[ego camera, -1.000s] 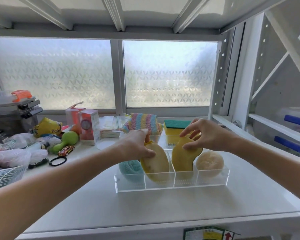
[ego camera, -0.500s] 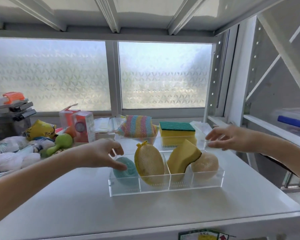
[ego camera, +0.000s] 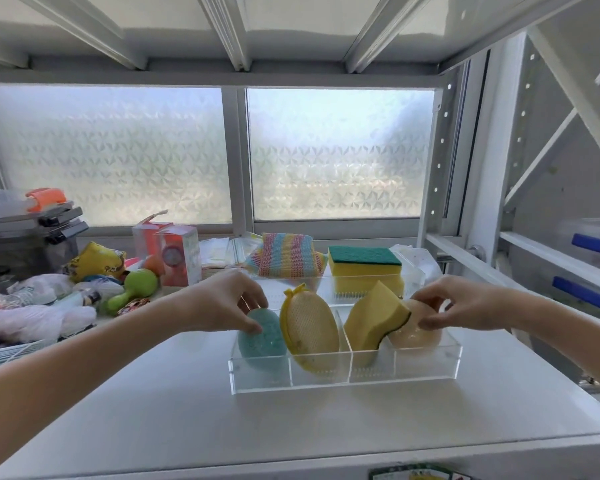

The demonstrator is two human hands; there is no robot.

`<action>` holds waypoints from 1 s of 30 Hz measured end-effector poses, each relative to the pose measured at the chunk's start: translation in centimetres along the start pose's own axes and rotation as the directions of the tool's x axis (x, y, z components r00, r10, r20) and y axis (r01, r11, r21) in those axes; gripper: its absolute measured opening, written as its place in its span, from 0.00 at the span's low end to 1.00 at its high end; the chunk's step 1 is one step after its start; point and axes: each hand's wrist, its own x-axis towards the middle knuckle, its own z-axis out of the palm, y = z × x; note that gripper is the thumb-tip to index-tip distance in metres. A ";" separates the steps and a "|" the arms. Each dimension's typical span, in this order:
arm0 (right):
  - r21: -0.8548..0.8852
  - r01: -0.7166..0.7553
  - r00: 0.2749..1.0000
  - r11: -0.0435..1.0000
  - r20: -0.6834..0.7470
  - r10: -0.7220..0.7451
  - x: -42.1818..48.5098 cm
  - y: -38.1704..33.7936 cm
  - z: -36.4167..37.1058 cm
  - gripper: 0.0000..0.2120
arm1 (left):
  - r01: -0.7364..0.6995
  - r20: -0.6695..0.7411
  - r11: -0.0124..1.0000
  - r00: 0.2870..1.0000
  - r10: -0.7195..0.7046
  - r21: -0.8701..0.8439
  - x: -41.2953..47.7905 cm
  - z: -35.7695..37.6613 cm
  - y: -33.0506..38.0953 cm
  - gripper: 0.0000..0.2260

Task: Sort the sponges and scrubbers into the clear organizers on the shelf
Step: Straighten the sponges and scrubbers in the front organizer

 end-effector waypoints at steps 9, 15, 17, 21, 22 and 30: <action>-0.071 0.016 0.992 0.997 0.123 -0.007 0.4 -0.9 -1.5 0.19 | -0.041 -0.017 0.994 0.999 0.040 -0.099 1.2 -0.1 -0.5 0.12; -0.049 0.050 0.996 0.998 0.074 -0.046 0.4 -1.2 -1.7 0.18 | -0.140 -0.020 0.981 0.990 0.139 -0.133 1.0 -0.5 -0.1 0.14; -0.025 0.070 0.997 0.997 0.037 -0.069 0.5 -1.2 -1.8 0.16 | -0.167 -0.017 0.978 0.986 0.166 -0.125 0.9 -0.6 0.2 0.13; -0.079 0.089 0.996 0.993 0.020 -0.088 0.8 -1.0 -1.3 0.13 | -0.138 0.024 0.986 0.990 0.141 -0.099 1.0 -0.4 0.1 0.13; -0.100 0.087 0.996 0.991 0.017 -0.086 0.9 -0.9 -1.1 0.12 | -0.123 0.033 0.989 0.992 0.126 -0.081 1.2 -0.3 -0.2 0.13; -0.098 0.102 0.994 0.990 -0.026 -0.105 0.7 -0.1 -0.2 0.10 | -0.036 0.039 0.998 0.999 0.039 -0.057 0.9 0.3 -1.2 0.13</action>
